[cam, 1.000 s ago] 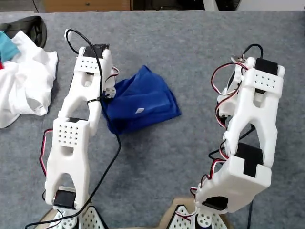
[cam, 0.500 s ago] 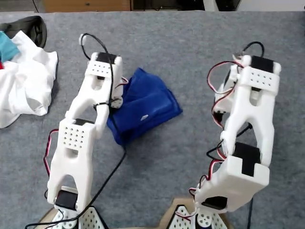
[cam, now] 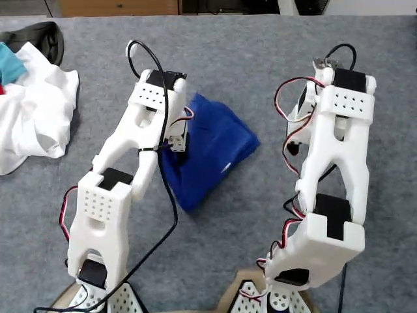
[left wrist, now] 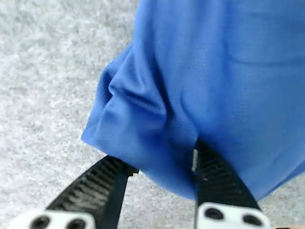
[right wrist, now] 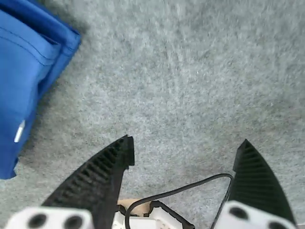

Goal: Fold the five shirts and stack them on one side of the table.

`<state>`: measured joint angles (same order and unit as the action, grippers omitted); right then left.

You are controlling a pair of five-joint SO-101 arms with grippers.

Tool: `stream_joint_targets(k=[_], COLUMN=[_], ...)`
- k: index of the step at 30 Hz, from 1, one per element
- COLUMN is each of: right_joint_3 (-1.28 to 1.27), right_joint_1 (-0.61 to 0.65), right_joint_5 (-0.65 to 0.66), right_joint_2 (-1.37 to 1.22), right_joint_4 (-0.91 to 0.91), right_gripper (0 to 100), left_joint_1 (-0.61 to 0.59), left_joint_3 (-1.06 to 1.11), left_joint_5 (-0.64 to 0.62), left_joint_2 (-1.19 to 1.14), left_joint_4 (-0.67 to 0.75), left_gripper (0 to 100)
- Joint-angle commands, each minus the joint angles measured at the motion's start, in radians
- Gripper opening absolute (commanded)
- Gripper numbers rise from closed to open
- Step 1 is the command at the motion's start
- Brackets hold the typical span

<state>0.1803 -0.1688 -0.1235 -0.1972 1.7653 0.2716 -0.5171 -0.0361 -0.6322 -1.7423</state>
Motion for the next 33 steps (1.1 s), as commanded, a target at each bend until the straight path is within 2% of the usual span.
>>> stream_joint_targets(k=[1, 7, 15, 17, 21, 23, 30, 33], right_joint_3=[0.051, -0.004, -0.028, -0.025, -0.025, -0.024, -0.044, -0.094], right_joint_1=[0.044, 0.197, 0.295, 0.323, 0.337, 0.346, 0.430, 0.479], right_joint_5=[-0.008, -0.006, -0.032, -0.138, -0.496, -0.618, -0.799, -0.822], right_joint_2=[0.068, 0.067, 0.101, 0.130, 0.197, 0.213, 0.214, 0.214], right_joint_4=[0.018, 0.018, 0.018, 0.018, 0.015, 0.003, -0.098, -0.180], right_gripper=[34.2, 34.2, 34.2, 34.3, 34.3, 34.3, 34.3, 34.3], left_joint_1=[-0.005, -0.103, -0.212, -0.230, -0.272, -0.292, -0.328, -0.345], left_joint_3=[0.026, 0.002, -0.009, -0.009, -0.005, 0.014, 0.176, 0.288], left_joint_5=[0.014, 0.087, 0.153, 0.160, 0.216, 0.235, 0.290, 0.290], left_joint_2=[0.081, 0.087, 0.087, 0.087, 0.117, 0.166, 0.487, 0.641], left_joint_4=[-0.017, -0.017, -0.017, -0.017, -0.017, -0.017, -0.017, -0.017], left_gripper=[21, 21, 21, 21, 21, 21, 21, 21])
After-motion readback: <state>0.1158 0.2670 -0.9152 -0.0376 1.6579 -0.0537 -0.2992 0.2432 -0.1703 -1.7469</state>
